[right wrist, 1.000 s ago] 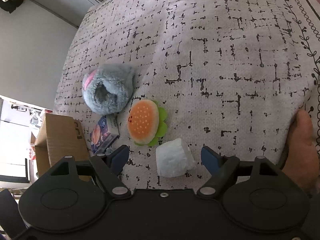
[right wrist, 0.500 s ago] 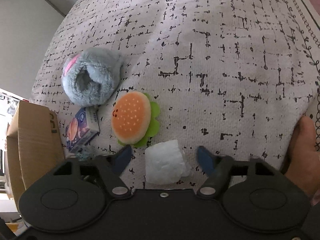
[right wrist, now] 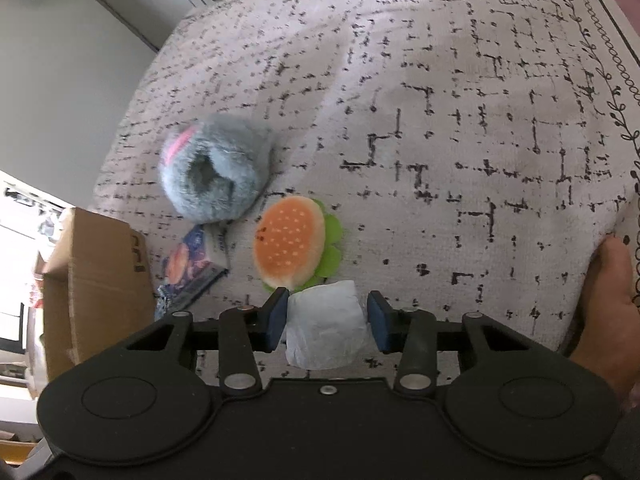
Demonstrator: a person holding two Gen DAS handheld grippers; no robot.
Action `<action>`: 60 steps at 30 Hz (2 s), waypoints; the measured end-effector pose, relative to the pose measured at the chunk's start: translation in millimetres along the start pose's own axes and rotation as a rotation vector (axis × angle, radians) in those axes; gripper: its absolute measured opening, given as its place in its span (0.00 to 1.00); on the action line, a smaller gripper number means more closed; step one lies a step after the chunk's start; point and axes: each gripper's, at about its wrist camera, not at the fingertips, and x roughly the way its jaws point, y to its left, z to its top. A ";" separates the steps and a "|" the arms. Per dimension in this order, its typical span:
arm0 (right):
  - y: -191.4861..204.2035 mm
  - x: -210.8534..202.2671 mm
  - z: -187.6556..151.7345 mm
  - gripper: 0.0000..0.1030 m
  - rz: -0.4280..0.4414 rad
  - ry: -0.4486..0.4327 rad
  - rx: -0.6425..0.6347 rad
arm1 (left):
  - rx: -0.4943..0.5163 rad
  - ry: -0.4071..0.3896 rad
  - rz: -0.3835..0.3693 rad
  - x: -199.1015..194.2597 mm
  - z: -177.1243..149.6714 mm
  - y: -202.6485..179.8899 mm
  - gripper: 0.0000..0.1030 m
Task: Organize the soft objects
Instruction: 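Grasp the grey-blue cloth with the left tool while the right tool grasps the white plush, then carry the cloth and white plush to the box with both tools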
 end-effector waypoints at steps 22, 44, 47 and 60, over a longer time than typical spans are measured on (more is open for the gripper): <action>16.9 -63.3 -2.3 0.41 0.210 -0.299 -0.147 | -0.030 -0.151 -0.009 -75.5 25.6 16.5 0.19; 52.3 -93.1 -17.3 0.41 0.336 -0.451 -0.319 | -0.121 -0.230 0.023 -113.1 35.6 65.0 0.19; 57.2 -93.8 -19.6 0.41 0.355 -0.460 -0.337 | -0.136 -0.237 0.024 -115.6 35.3 75.8 0.19; 68.8 -90.9 -26.8 0.41 0.396 -0.478 -0.380 | -0.213 -0.239 0.016 -114.1 30.6 124.3 0.19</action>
